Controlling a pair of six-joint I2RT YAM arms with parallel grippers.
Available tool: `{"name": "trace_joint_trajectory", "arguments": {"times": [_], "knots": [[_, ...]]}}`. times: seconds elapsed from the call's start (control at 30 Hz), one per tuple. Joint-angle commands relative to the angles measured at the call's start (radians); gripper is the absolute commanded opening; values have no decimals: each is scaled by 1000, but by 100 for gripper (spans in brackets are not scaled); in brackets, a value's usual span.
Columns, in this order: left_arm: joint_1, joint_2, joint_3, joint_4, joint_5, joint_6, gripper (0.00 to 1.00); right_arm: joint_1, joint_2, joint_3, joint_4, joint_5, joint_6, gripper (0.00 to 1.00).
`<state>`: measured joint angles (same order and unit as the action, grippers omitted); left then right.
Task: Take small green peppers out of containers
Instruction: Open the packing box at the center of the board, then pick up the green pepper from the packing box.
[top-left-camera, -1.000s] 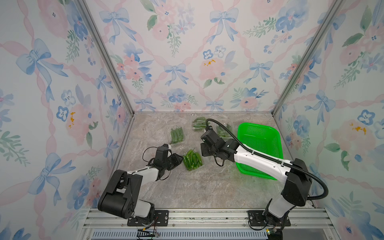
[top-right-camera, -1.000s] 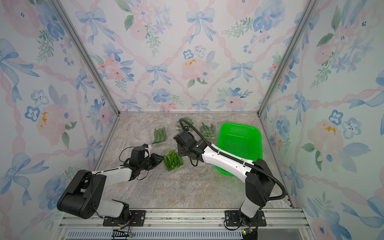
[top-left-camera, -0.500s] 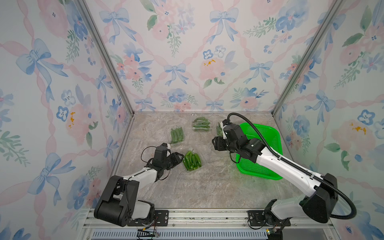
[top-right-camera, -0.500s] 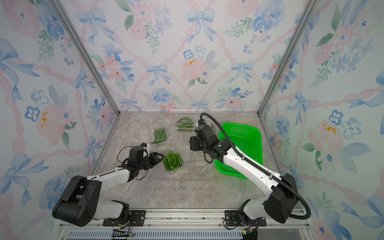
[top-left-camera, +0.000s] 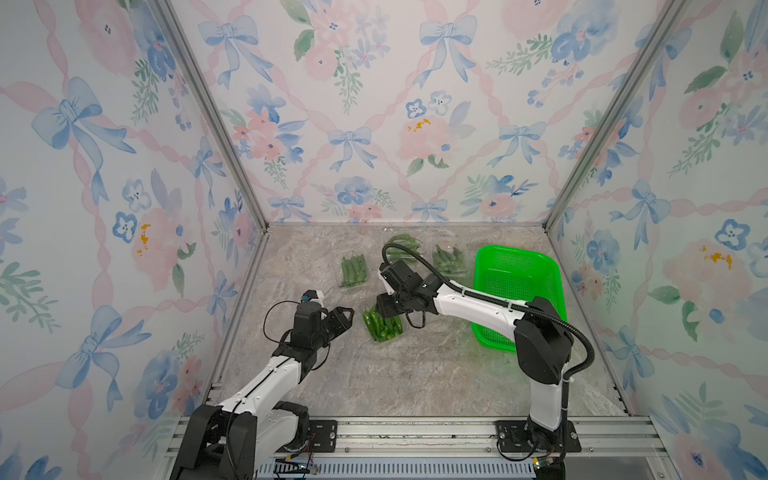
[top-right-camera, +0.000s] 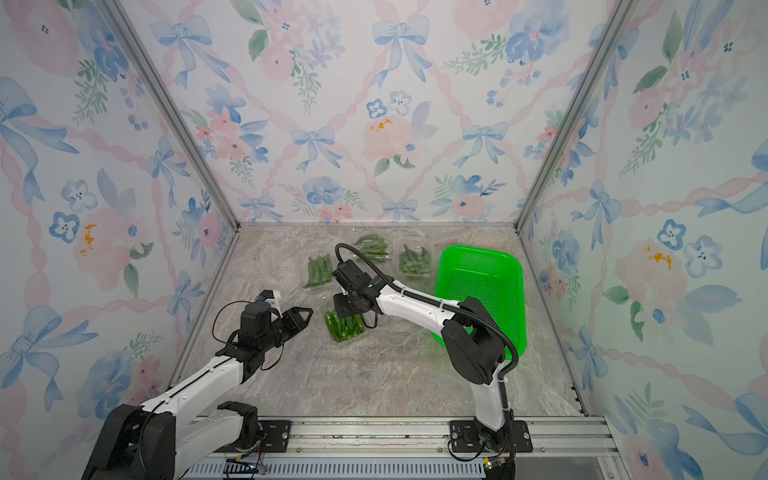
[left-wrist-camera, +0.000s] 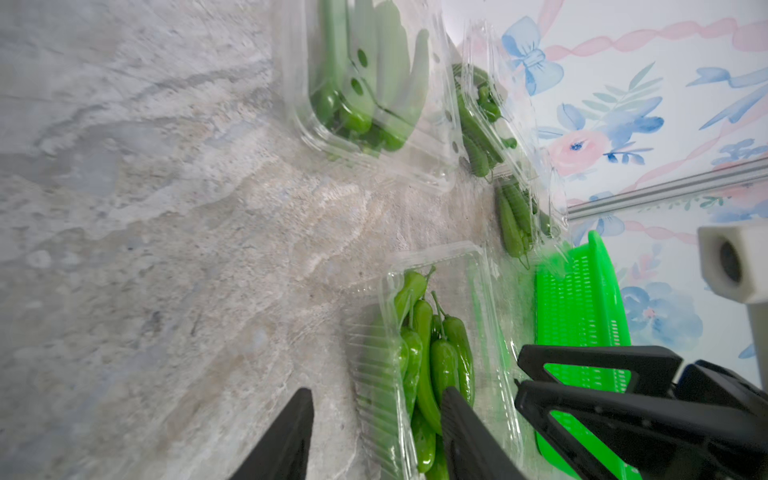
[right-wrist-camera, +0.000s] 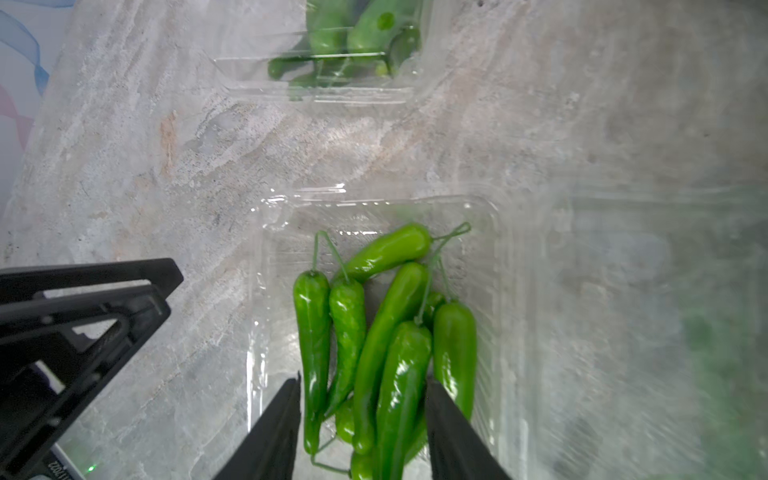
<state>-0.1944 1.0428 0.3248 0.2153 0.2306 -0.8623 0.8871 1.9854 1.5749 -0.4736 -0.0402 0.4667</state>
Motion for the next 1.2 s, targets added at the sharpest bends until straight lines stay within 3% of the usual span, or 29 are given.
{"name": "trace_joint_trajectory", "arguments": {"times": [0.0, 0.67, 1.17], "knots": [[16, -29, -20, -54, -29, 37, 53, 12, 57, 59, -4, -50, -2, 49], [28, -15, -27, -54, -27, 25, 53, 16, 226, 91, 55, -121, 21, 41], [27, -2, -21, -54, -25, 37, 53, 14, 204, 93, 49, -138, 20, 17]]}}
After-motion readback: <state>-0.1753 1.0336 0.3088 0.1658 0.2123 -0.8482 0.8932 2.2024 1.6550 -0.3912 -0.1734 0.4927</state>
